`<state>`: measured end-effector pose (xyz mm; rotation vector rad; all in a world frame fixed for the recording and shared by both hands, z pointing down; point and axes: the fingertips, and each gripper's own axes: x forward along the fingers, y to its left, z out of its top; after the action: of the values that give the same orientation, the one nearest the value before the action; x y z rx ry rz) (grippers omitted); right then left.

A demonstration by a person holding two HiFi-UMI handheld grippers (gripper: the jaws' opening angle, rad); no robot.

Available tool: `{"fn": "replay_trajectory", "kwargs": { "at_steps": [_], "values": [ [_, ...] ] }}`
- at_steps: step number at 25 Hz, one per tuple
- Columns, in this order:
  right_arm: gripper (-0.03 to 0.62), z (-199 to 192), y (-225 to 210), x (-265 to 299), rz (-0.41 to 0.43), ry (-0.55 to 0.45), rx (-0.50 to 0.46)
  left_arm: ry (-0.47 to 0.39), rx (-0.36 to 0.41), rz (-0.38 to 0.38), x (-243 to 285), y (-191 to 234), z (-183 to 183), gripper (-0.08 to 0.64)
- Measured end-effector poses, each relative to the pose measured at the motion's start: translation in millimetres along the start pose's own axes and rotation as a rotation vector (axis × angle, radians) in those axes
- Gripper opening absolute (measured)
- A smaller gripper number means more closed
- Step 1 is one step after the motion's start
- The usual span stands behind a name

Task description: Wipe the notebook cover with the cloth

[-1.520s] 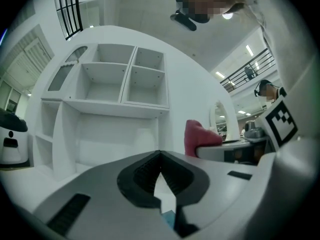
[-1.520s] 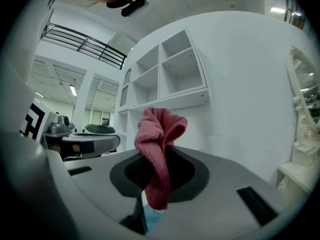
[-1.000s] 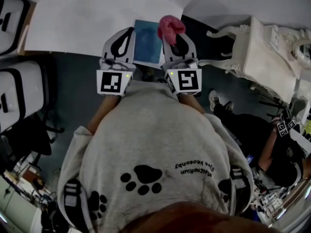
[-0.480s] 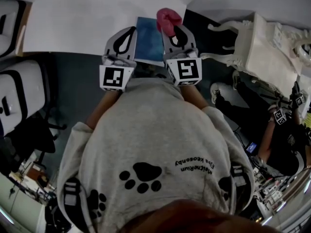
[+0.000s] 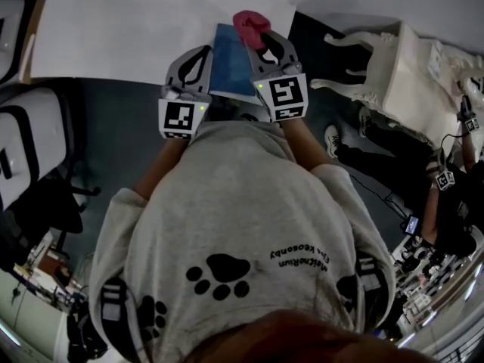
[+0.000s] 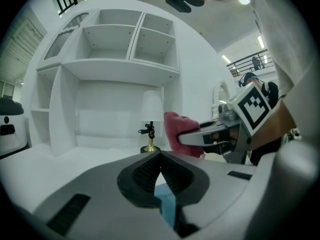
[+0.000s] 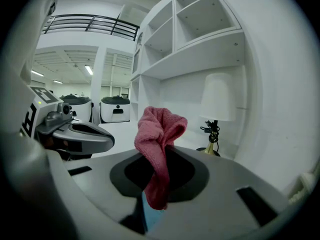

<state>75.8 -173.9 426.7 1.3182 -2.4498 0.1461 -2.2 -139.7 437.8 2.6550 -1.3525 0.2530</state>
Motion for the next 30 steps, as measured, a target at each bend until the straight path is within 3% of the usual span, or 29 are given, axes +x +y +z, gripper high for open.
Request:
{"fn": "replay_trajectory", "kwargs": {
  "at_steps": [8, 16, 24, 30],
  "values": [
    [0.063, -34, 9, 28, 0.083, 0.121, -0.078, 0.080, 0.004, -0.011, -1, 2, -40, 0.012],
    [0.063, -69, 10, 52, 0.185, 0.273, -0.172, 0.165, -0.047, -0.017, 1, 1, -76, 0.012],
    [0.063, -110, 15, 72, 0.323, 0.525, -0.286, 0.257, -0.076, -0.052, 5, -4, -107, 0.012],
    [0.063, -126, 22, 81, 0.394, 0.645, -0.354, 0.317, -0.097, -0.063, 4, -3, -127, 0.012]
  ]
}}
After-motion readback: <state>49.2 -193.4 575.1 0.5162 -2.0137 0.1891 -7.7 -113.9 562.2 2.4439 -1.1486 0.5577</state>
